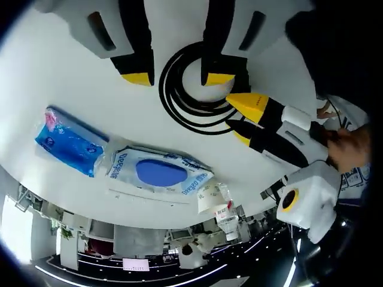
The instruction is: Arrange the tabletop items into an orderly group along one side of the table until the central work area is clear of visible clutter.
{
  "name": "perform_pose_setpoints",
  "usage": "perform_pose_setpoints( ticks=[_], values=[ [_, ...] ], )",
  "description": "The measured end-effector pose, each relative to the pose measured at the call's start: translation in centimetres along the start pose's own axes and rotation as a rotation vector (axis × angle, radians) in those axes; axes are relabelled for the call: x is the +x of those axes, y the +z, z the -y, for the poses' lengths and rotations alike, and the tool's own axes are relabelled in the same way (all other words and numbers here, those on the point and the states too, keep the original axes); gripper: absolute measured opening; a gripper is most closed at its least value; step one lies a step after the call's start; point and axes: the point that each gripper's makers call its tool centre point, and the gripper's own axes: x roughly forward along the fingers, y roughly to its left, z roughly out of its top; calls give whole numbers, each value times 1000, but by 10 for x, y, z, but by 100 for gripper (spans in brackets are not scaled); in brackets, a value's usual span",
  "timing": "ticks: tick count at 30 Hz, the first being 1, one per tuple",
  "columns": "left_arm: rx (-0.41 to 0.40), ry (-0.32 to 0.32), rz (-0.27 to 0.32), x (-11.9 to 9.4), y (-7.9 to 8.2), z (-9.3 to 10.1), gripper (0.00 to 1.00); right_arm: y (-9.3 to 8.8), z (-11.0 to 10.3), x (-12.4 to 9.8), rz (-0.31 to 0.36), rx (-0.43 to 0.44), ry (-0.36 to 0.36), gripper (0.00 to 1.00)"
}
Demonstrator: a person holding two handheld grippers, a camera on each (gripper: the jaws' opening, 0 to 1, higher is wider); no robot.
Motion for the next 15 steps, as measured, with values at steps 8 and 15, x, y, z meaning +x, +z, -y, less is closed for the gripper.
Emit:
perform_pose_setpoints(
  ticks=[8, 15],
  values=[
    [-7, 11, -18, 3, -13, 0, 17, -17, -1, 6, -39, 21, -33, 18],
    [-39, 5, -1, 5, -11, 1, 16, -17, 3, 8, -24, 115, -62, 10]
  ],
)
